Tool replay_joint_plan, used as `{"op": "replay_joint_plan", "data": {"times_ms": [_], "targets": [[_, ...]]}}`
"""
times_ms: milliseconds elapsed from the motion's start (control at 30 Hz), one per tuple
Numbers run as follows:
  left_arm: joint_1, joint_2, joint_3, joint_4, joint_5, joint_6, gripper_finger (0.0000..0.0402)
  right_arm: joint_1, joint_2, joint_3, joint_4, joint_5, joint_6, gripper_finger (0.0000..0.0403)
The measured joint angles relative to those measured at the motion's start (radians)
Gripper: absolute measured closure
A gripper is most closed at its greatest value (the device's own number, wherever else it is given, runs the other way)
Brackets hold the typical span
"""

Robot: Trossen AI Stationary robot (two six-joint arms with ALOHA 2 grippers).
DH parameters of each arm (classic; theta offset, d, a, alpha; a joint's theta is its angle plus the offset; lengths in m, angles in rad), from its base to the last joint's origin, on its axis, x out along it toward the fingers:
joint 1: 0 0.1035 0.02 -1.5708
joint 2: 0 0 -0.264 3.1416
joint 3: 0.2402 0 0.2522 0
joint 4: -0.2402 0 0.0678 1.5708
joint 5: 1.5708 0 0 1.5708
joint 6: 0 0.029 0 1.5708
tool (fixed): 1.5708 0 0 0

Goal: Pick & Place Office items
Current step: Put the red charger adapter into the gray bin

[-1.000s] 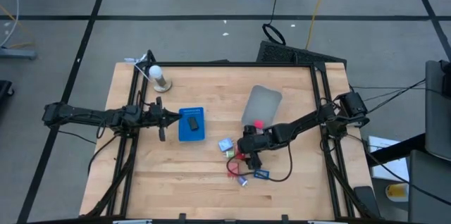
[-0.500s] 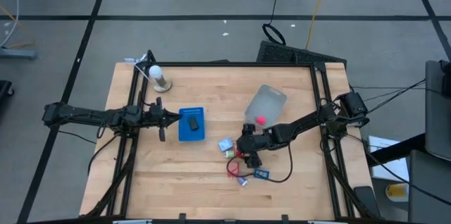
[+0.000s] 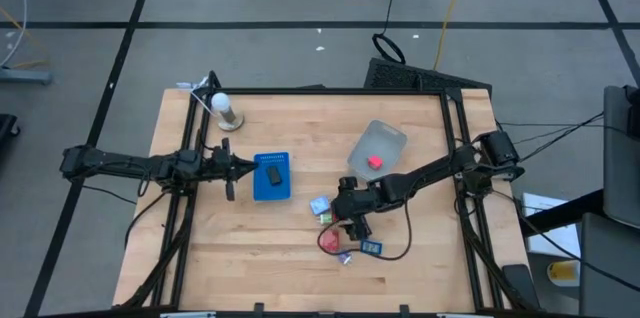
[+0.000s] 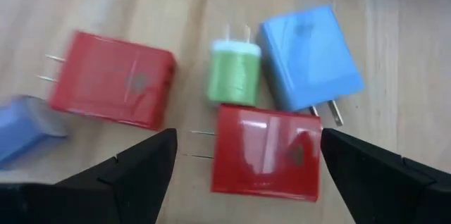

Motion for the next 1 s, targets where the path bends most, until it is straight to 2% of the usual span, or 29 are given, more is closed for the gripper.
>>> {"op": "replay_joint_plan", "data": {"times_ms": [333,500,600,767,1000], "targets": [[-0.001,0.000,0.000,-0.031,0.000,-0.004,0.0380,-0.015,0.076,0.039,-0.013,-0.012,-0.034,0.0060],[-0.001,0.000,-0.001,-0.042,0.000,-0.007,0.0380,-0.016,0.095,0.040,-0.012,-0.057,-0.025,0.0067],[-0.001,0.000,-0.001,-0.044,0.000,-0.008,0.0380,-0.015,0.094,0.040,-0.010,-0.059,-0.025,0.0083],[-0.001,0.000,-0.001,-0.045,0.000,-0.013,0.0380,-0.014,0.092,0.040,0.008,-0.059,-0.028,0.0133],[-0.001,0.000,-0.001,-0.045,0.000,-0.013,0.0380,-0.013,0.092,0.040,0.011,-0.057,-0.031,0.0133]]}}
